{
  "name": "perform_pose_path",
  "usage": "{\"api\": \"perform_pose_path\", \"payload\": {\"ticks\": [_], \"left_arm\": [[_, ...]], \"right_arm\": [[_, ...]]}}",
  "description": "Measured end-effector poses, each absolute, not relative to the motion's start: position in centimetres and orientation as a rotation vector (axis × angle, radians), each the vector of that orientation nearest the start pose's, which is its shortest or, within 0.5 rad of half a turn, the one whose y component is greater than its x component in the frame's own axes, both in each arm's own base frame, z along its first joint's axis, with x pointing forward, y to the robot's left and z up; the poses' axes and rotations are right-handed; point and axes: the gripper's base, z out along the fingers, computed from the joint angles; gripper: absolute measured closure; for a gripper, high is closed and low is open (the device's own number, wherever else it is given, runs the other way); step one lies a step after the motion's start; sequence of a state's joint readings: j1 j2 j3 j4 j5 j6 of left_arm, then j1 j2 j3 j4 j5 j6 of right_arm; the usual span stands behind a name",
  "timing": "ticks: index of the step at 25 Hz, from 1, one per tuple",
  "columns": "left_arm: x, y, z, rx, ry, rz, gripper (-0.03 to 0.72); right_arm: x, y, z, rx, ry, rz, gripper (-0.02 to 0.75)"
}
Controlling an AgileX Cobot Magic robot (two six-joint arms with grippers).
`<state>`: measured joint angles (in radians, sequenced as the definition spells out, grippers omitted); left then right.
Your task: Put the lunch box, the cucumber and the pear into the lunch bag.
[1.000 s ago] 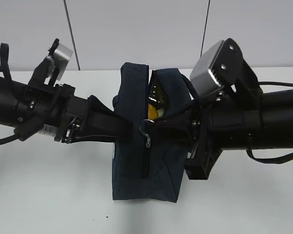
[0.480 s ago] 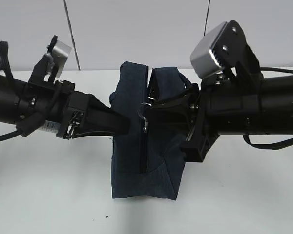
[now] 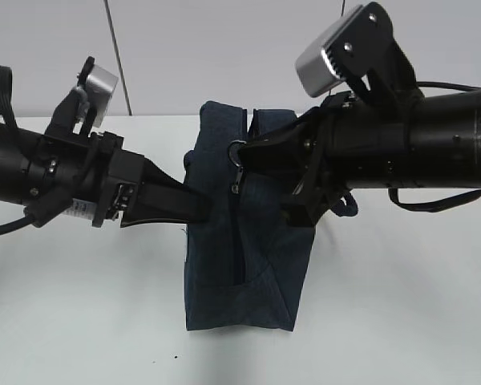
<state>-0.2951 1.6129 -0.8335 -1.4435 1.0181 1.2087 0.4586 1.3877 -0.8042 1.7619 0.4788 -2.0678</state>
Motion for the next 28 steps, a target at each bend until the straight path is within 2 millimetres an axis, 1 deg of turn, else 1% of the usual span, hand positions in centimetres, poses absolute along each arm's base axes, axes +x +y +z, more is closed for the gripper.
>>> {"api": "perform_pose_path", "payload": {"ticks": [4, 8, 14, 17, 22, 28], "left_arm": [[25.3, -15.7, 22.2, 0.661, 2.28, -1.414, 0.701], [25.2, -15.7, 22.3, 0.667, 2.276, -1.423, 0.703], [25.0, -15.6, 22.0, 0.725, 2.295, -1.404, 0.703], [24.9, -15.6, 22.0, 0.736, 2.297, -1.404, 0.703], [24.8, -15.6, 22.0, 0.752, 2.297, -1.415, 0.704], [24.7, -15.6, 22.1, 0.76, 2.296, -1.425, 0.704]], "right_arm": [[25.0, 16.8, 27.7, -0.983, 1.705, 0.554, 0.732], [25.7, 16.7, 28.3, -0.962, 1.704, 0.491, 0.732], [27.5, 16.5, 29.1, -0.913, 1.712, 0.403, 0.732], [28.6, 16.6, 29.0, -0.897, 1.72, 0.39, 0.732], [31.0, 16.3, 28.4, -0.873, 1.745, 0.356, 0.732], [34.7, 14.4, 27.7, -0.801, 1.78, 0.319, 0.732]]}}
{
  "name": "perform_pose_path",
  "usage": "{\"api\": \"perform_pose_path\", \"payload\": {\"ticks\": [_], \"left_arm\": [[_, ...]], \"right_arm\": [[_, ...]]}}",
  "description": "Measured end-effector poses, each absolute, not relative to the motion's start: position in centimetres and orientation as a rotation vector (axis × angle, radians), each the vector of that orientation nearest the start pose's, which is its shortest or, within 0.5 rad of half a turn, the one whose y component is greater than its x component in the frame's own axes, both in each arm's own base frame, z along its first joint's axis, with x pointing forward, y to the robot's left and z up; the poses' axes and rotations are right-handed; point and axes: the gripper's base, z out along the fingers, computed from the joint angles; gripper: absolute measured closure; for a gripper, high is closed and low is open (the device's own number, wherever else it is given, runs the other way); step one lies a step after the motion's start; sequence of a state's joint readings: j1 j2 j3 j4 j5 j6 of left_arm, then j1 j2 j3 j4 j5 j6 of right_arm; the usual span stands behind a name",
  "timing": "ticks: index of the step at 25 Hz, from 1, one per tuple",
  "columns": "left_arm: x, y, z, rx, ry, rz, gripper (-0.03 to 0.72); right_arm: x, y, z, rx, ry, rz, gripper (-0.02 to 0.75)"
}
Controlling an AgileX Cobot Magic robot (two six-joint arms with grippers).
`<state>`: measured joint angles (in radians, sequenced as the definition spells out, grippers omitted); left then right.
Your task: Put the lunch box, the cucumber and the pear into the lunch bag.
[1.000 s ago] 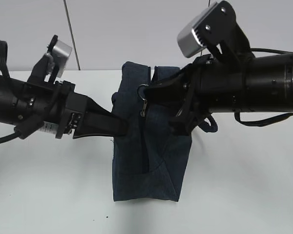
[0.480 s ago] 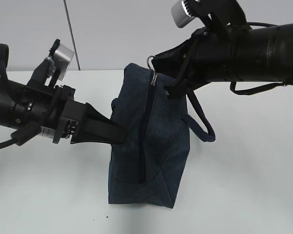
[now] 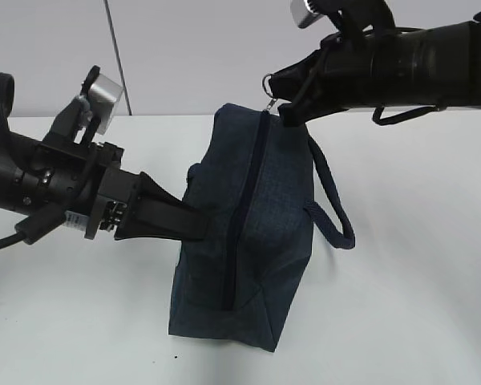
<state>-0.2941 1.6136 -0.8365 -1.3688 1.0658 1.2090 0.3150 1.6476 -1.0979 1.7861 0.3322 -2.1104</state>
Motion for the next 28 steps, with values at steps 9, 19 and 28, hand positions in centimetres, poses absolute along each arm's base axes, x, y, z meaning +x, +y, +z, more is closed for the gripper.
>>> {"api": "perform_pose_path", "payload": {"ticks": [9, 19, 28], "left_arm": [[24.7, -15.6, 22.0, 0.76, 2.297, -1.426, 0.704], [24.7, -15.6, 22.0, 0.759, 2.296, -1.427, 0.704], [24.9, -15.6, 22.4, 0.722, 2.296, -1.464, 0.413]], "right_arm": [[38.0, 14.3, 25.5, -0.785, 1.82, 0.322, 0.732], [40.0, 13.9, 24.2, -0.763, 1.831, 0.382, 0.732], [39.9, 14.1, 24.5, -0.743, 1.817, 0.462, 0.732]]}}
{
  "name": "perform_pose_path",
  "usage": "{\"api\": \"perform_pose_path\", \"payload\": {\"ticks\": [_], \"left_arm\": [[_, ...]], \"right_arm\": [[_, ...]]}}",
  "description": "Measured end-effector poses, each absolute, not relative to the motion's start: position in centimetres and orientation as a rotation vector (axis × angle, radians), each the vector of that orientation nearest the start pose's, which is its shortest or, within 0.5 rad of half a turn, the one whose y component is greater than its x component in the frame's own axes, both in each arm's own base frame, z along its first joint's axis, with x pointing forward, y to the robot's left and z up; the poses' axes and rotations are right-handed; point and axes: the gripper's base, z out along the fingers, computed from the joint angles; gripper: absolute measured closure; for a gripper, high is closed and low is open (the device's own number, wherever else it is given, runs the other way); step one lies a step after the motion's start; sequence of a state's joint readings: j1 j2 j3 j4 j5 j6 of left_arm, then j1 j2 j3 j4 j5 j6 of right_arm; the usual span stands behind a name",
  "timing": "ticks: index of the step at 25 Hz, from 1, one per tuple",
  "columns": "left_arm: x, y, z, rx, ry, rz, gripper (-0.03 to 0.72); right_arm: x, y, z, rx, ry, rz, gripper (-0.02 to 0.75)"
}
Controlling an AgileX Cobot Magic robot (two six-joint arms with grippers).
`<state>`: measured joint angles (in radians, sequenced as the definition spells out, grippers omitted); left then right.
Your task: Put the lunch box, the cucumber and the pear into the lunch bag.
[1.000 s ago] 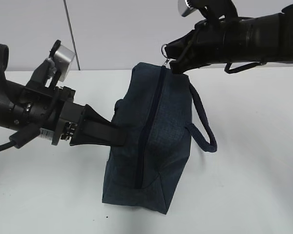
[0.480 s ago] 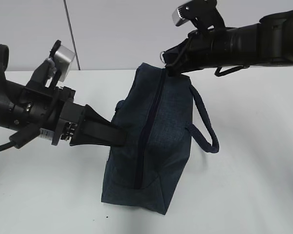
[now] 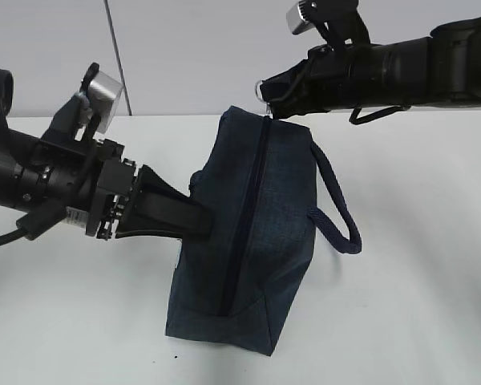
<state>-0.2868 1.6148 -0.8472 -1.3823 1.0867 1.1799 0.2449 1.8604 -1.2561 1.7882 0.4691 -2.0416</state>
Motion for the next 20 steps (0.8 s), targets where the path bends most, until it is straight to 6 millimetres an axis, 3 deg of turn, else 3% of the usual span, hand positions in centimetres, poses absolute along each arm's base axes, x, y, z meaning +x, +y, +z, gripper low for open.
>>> {"api": "perform_pose_path", "payload": {"ticks": [3, 6, 10, 16, 20], "left_arm": [[25.8, -15.0, 23.1, 0.671, 2.288, -1.466, 0.241], [26.8, -14.3, 24.1, 0.616, 2.252, -1.465, 0.191], [28.7, -14.2, 26.1, 0.517, 2.159, -1.435, 0.23], [31.9, -13.8, 28.6, 0.427, 2.081, -1.186, 0.275], [32.0, -13.8, 28.6, 0.433, 2.101, -1.188, 0.277]], "right_arm": [[39.9, 14.1, 24.5, -0.732, 1.823, 0.473, 0.732], [39.9, 14.1, 24.5, -0.721, 1.828, 0.484, 0.732], [39.9, 14.1, 24.5, -0.708, 1.835, 0.493, 0.732], [39.9, 14.0, 24.5, -0.699, 1.839, 0.495, 0.732], [39.9, 14.0, 24.6, -0.699, 1.838, 0.501, 0.732]]}}
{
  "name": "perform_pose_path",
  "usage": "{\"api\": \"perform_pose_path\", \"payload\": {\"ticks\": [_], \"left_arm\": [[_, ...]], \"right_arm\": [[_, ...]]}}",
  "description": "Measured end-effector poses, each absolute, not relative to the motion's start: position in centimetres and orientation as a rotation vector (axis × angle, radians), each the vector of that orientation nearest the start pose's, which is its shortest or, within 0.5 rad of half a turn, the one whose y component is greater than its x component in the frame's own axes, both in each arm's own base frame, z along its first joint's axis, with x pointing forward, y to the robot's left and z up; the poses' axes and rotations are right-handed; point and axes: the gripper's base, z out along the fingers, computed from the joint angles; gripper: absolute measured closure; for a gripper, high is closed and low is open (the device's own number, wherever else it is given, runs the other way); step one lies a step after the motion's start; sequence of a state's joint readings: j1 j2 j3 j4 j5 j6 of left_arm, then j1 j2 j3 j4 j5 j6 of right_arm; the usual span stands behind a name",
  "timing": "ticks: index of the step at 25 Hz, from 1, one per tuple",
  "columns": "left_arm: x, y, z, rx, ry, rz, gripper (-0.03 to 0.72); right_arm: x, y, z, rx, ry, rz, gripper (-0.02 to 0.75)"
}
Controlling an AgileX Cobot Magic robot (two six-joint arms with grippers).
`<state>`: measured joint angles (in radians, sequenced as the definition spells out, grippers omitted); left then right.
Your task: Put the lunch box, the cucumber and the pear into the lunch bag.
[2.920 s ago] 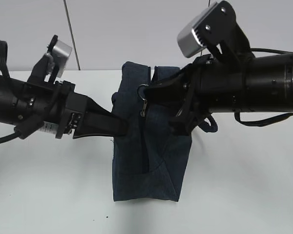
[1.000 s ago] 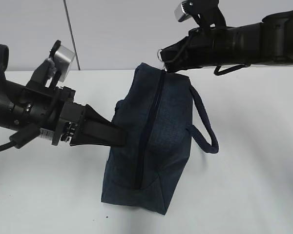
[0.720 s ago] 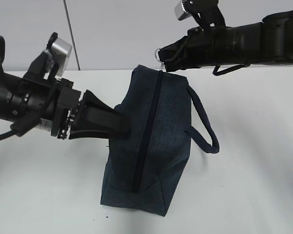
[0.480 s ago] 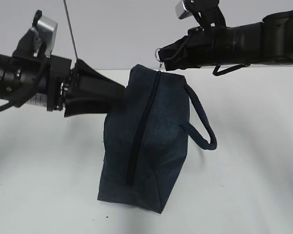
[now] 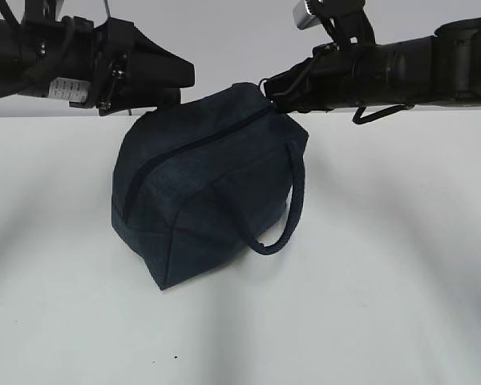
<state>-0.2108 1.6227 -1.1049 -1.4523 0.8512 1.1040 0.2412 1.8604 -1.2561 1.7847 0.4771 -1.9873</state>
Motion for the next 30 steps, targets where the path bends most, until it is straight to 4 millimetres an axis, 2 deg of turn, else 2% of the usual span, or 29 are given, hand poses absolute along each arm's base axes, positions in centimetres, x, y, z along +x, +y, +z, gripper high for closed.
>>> {"api": "perform_pose_path", "payload": {"ticks": [8, 12, 15, 23, 30], "left_arm": [[30.3, -14.4, 28.7, 0.441, 2.205, -1.421, 0.277], [29.5, -14.6, 28.7, 0.523, 2.235, -1.488, 0.321], [29.5, -14.4, 28.3, 0.573, 2.273, -1.423, 0.37], [29.5, -13.8, 27.3, 0.66, 2.348, -1.258, 0.44], [28.9, -12.5, 25.9, 0.696, 2.583, -1.049, 0.447]], "right_arm": [[39.9, 14.0, 24.6, -0.698, 1.838, 0.504, 0.732], [39.9, 14.0, 24.6, -0.696, 1.839, 0.505, 0.732], [39.9, 14.0, 24.6, -0.695, 1.839, 0.506, 0.732], [39.9, 14.0, 24.6, -0.693, 1.84, 0.508, 0.732], [39.9, 14.0, 24.6, -0.693, 1.84, 0.508, 0.732]]}}
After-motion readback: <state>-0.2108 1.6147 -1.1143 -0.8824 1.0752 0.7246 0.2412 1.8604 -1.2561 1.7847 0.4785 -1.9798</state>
